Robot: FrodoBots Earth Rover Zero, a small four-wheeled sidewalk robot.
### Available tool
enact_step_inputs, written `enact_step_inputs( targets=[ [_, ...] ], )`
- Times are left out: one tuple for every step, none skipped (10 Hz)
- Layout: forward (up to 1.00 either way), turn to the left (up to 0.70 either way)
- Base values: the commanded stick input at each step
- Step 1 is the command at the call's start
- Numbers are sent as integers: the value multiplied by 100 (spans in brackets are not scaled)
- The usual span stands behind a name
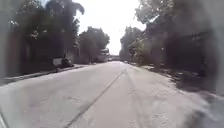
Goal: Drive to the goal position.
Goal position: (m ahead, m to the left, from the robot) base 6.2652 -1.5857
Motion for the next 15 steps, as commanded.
enact_step_inputs(
  targets=[
    [100, 3],
    [100, 3],
    [100, 3],
    [100, 3],
    [100, 3],
    [100, 3],
    [100, 3],
    [100, 3],
    [100, 3],
    [100, 3],
    [100, 3],
    [100, 3],
    [100, 3],
    [100, -15],
    [100, -37]
  ],
)
